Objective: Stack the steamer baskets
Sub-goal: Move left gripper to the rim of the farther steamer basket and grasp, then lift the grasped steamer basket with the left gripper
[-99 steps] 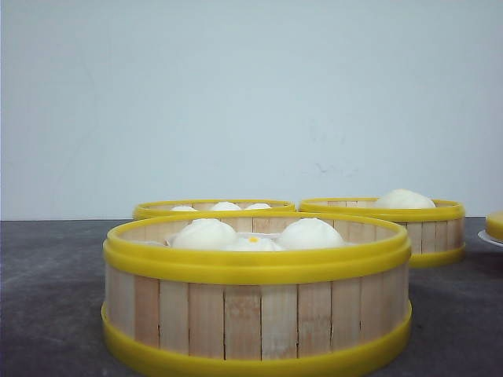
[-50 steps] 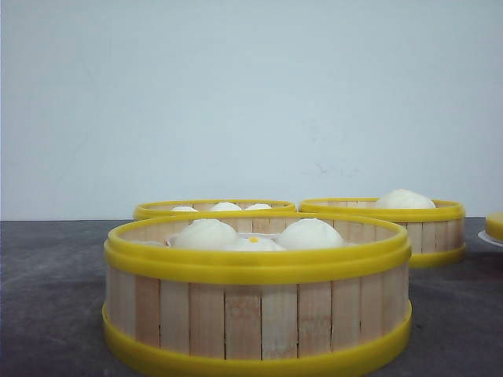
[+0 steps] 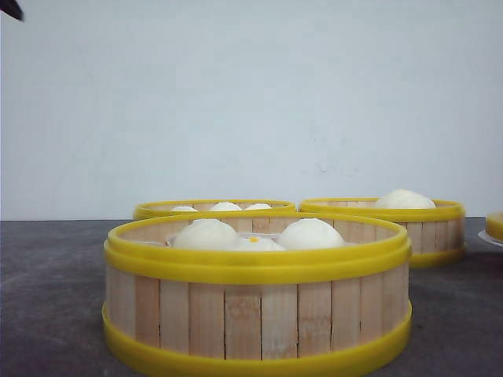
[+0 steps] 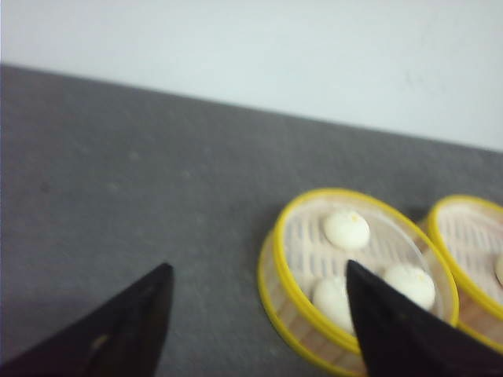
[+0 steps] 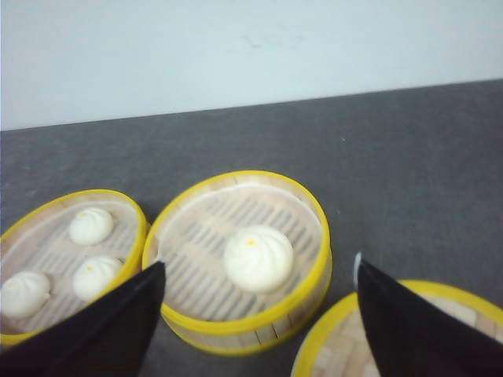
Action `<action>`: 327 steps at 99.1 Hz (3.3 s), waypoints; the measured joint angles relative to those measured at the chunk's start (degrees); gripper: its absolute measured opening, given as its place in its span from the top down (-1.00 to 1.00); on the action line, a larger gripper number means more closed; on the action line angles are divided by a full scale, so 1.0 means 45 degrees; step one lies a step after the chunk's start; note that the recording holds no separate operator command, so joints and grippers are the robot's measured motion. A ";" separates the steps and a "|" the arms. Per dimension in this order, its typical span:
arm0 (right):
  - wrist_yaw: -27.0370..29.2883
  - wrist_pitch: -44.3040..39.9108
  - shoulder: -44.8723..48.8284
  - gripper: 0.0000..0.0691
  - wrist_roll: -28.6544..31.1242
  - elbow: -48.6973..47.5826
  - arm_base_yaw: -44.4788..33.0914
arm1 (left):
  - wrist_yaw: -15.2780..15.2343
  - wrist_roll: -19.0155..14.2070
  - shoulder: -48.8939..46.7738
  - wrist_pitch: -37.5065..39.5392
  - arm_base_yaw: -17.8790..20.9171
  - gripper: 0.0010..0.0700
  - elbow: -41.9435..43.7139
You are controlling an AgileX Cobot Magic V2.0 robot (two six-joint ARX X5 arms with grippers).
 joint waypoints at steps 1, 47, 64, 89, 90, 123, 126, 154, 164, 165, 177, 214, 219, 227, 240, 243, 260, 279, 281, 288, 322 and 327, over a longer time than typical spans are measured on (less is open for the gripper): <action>-0.0005 0.0000 0.0024 -0.43 0.0000 0.0019 0.0015 | 0.0010 0.0005 0.0102 0.0000 -0.0024 -0.29 0.0049; -0.0267 0.0078 0.0777 -0.42 -0.0010 0.0063 0.0588 | 0.0034 0.0549 0.7189 -0.1549 -0.1214 -0.14 0.4935; -0.0272 0.0078 0.0831 -0.42 -0.0010 0.0063 0.0617 | 0.0019 0.0733 1.0127 -0.3419 -0.1423 -0.12 0.7563; -0.0272 0.0073 0.0976 -0.42 -0.0010 0.0063 0.0617 | -0.0039 0.1044 1.3425 -0.5357 -0.1894 -0.12 1.0132; -0.0272 0.0073 0.0976 -0.42 -0.0010 0.0063 0.0617 | -0.0049 0.1054 1.3512 -0.5406 -0.1919 -0.12 1.0195; -0.0272 -0.0204 0.1078 -0.42 -0.0010 0.0063 0.0617 | -0.1671 0.1297 1.5081 -0.5678 -0.2463 -0.12 1.0661; -0.0272 -0.0204 0.1078 -0.42 -0.0010 0.0063 0.0617 | -0.1681 0.1297 1.5154 -0.5678 -0.2458 -0.12 1.0661; -0.0267 -0.0529 0.1078 -0.34 -0.0049 0.0063 0.0617 | -0.1715 0.1292 1.5548 -0.5333 -0.2433 0.00 1.0676; -0.0272 -0.0544 0.1078 -0.34 -0.0058 0.0063 0.0617 | -0.1715 0.1292 1.5548 -0.5348 -0.2433 0.25 1.0681; -0.0272 -0.0544 0.1078 -0.34 -0.0053 0.0063 0.0617 | -0.1715 0.1292 1.5548 -0.5348 -0.2433 0.27 1.0681; -0.0272 -0.0544 0.1078 -0.34 -0.0058 0.0063 0.0617 | -0.1739 0.1292 1.5552 -0.5348 -0.2433 0.36 1.0681; -0.0272 -0.0544 0.1078 -0.34 -0.0058 0.0063 0.0617 | -0.1739 0.1287 1.5654 -0.5474 -0.2511 0.74 1.0797; -0.0272 -0.0549 0.1078 -0.34 -0.0063 0.0063 0.0617 | -0.1739 0.1287 1.5698 -0.5508 -0.2511 0.75 1.0822; -0.0272 -0.0549 0.1078 -0.34 -0.0063 0.0063 0.0617 | -0.1724 0.1239 1.5761 -0.5620 -0.2516 0.87 1.0856; -0.0272 -0.0549 0.1078 -0.34 -0.0063 0.0063 0.0617 | -0.1904 0.1078 1.5824 -0.5736 -0.2506 0.93 1.0948; -0.0272 -0.0549 0.1078 -0.34 -0.0063 0.0063 0.0617 | -0.1948 0.1054 1.5829 -0.5736 -0.2511 0.93 1.0953; -0.0272 -0.0549 0.1078 -0.34 -0.0083 0.0063 0.0617 | -0.1982 0.1039 1.5883 -0.5872 -0.2506 0.93 1.1098; -0.0272 -0.0549 0.1078 -0.33 -0.0087 0.0063 0.0617 | -0.2069 0.1049 1.5892 -0.6178 -0.2186 0.95 1.1458; -0.0272 -0.0549 0.1078 -0.32 -0.0083 0.0063 0.0617 | -0.2069 0.1064 1.5888 -0.6271 -0.2118 0.95 1.1545; -0.0272 -0.0549 0.1078 -0.32 -0.0087 0.0063 0.0617 | -0.2084 0.1137 1.5761 -0.6640 -0.1957 0.96 1.1905; -0.0272 -0.0505 0.1078 -0.32 -0.0087 0.0063 0.0617 | -0.0738 0.1399 1.2755 -0.7956 -0.1787 0.96 1.3216; -0.0272 -0.0505 0.1078 -0.32 -0.0087 0.0063 0.0617 | -0.0277 0.1399 1.2225 -0.8209 -0.1846 0.96 1.3226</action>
